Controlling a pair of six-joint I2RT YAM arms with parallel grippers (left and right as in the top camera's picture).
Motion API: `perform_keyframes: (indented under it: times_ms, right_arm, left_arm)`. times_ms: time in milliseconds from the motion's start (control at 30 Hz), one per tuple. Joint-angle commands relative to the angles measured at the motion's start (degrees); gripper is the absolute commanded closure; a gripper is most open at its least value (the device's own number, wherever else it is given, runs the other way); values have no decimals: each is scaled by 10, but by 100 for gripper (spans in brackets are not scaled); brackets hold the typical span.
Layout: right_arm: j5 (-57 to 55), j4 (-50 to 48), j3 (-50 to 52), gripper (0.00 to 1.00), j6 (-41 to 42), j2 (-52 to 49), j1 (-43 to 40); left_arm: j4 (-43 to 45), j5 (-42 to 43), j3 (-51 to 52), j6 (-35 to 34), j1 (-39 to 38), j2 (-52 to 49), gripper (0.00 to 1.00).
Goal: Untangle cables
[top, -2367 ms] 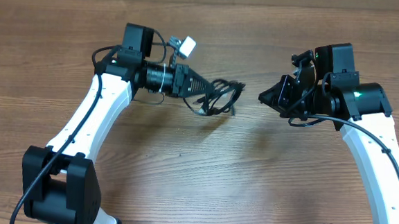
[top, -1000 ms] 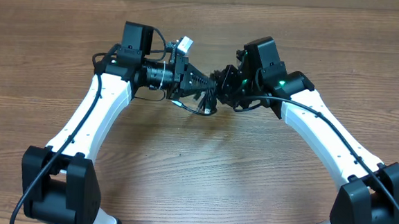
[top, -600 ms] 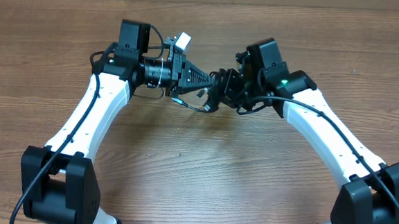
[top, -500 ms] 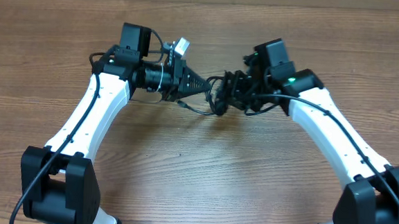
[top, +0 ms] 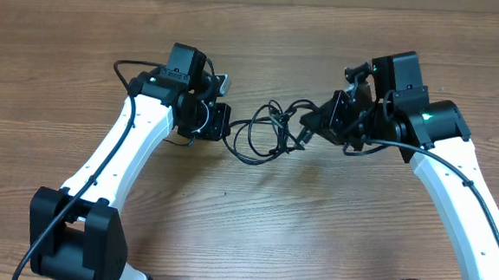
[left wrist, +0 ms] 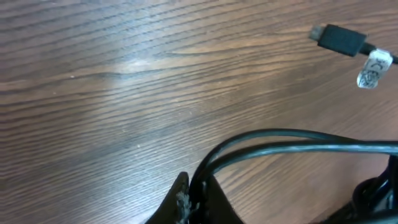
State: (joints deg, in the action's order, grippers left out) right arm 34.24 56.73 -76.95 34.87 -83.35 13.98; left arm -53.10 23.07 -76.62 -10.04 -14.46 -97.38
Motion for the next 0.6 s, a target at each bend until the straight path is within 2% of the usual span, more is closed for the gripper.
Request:
perform_keyframes:
  times_ms: [0,100,167,200,300,400,567]
  right_arm:
    - [-78,15,-20,96,-22,18,-17]
    - [-79,21,-20,96,-22,18,-16]
    - [-83,21,-20,96,-22,18,-8]
    - [-90,22,-20,96,-22,18,-3]
    - [-148,26,-20,96,-15,18,28]
    - [-202,30,-20,96,14,16,48]
    - [-232,34,-20,96,90,12,63]
  left_arm:
    - [-2,-93,1,-10,14,3,81]
    - [7,-35,1,-11,14,3,62]
    - [29,58,1,-8,14,3,48]
    - [37,93,1,-4,14,3,44]
    - [57,192,1,-2,13,3,41]
    - [75,254,1,-2,13,3,39]
    - [90,279,1,-2,13,3,36]
